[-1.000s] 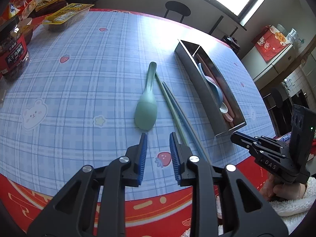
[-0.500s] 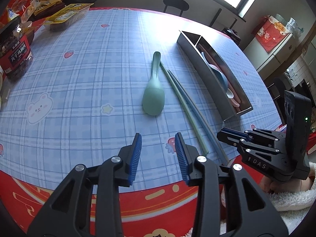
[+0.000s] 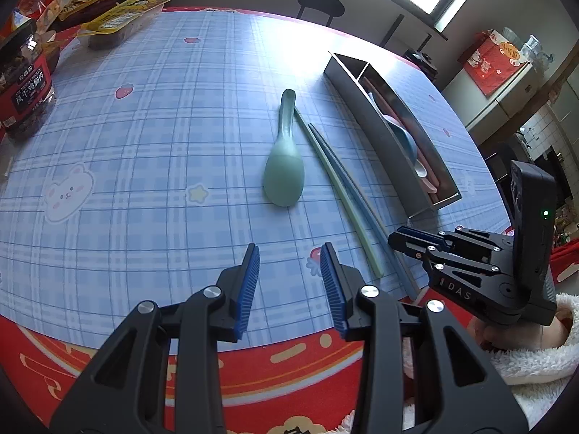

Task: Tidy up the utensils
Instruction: 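Move the right tool to the beige chopstick and close on it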

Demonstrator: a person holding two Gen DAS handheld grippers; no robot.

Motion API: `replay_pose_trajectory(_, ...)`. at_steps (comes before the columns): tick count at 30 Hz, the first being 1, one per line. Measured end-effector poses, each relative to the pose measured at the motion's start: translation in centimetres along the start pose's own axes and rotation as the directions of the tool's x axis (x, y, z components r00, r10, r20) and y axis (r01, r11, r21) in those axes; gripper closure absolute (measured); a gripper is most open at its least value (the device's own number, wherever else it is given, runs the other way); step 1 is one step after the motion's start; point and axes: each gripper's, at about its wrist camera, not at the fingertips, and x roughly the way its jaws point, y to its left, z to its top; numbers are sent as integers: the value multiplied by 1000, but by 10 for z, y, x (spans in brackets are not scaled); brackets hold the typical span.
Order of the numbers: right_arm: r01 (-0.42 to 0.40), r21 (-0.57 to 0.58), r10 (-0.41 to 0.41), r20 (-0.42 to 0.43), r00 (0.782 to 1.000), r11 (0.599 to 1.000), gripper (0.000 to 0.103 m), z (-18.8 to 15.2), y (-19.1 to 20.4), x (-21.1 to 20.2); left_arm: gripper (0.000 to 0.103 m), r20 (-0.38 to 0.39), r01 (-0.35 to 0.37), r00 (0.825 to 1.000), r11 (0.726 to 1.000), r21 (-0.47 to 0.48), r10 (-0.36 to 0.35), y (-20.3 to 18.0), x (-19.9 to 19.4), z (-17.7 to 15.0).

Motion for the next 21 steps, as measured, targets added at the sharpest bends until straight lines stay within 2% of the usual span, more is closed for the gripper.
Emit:
replay_pose_trajectory(9,25,-83,-25,-1,1000,996,89,3,19,9,65,-2,6,1000,1000,-15,-6,5,0,0)
replay_pose_trajectory(16,-30,3,30,2,1000,1000,89,5,9,5,65,0,8,1000,1000,-25,-8,7,-1,-2)
replay_pose_trajectory(21,-12,40,12,14,1000,999,89,5,0,0,65,-3,12,1000,999,-32,-12,9,0,-3)
